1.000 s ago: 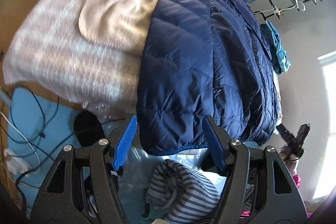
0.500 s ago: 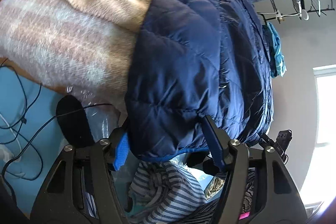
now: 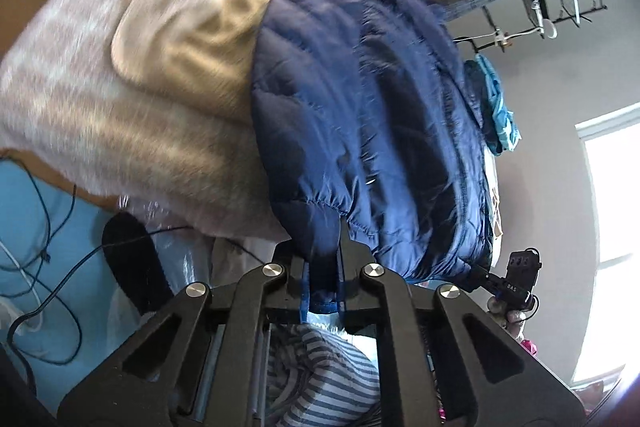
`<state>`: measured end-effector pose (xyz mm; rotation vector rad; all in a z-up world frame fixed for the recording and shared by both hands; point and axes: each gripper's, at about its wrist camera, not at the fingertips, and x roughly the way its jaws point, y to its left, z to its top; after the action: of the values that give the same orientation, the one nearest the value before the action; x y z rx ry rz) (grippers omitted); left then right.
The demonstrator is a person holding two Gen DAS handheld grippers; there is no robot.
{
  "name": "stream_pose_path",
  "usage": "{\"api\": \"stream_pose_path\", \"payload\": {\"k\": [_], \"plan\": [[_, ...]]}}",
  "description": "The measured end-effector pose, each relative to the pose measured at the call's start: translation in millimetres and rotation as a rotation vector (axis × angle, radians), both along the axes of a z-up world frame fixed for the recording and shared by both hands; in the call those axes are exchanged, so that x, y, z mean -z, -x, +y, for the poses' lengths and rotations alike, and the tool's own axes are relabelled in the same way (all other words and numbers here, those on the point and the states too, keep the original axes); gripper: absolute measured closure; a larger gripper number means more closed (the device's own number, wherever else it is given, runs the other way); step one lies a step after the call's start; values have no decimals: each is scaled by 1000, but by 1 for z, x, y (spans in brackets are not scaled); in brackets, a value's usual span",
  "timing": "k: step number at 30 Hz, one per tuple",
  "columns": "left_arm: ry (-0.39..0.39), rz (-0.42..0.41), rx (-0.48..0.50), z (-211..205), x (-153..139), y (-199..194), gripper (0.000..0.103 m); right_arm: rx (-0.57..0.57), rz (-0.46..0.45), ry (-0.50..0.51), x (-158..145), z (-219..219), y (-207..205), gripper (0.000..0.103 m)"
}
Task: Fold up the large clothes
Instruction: 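Grasp the jacket hem with both tools and lift it toward the collar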
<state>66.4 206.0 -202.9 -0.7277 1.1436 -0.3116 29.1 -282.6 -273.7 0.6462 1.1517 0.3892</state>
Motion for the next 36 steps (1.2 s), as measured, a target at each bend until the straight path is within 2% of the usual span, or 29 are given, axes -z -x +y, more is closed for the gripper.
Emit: {"api": "stream_pose_path", "payload": {"k": [4, 9, 15, 19, 24, 31, 36], "plan": [[47, -46, -19, 2, -18, 2, 97, 14, -22, -17, -10, -3, 5, 95], [110, -110, -40, 6, -50, -4, 97, 50, -92, -54, -42, -7, 9, 99], [101, -209, -24, -1, -96, -33, 97, 88, -206, -66, -89, -17, 1, 99], [84, -259, -21, -6, -119, -62, 97, 97, -269, -24, -119, -17, -14, 99], [78, -303, -39, -5, -139, -95, 97, 127, -316, 27, -147, -21, -43, 99], [62, -324, -87, 3, -157, -154, 97, 173, -333, 79, -169, -29, -91, 100], [27, -332, -110, 5, -161, -203, 97, 196, -339, 124, -185, -35, -143, 100]]}}
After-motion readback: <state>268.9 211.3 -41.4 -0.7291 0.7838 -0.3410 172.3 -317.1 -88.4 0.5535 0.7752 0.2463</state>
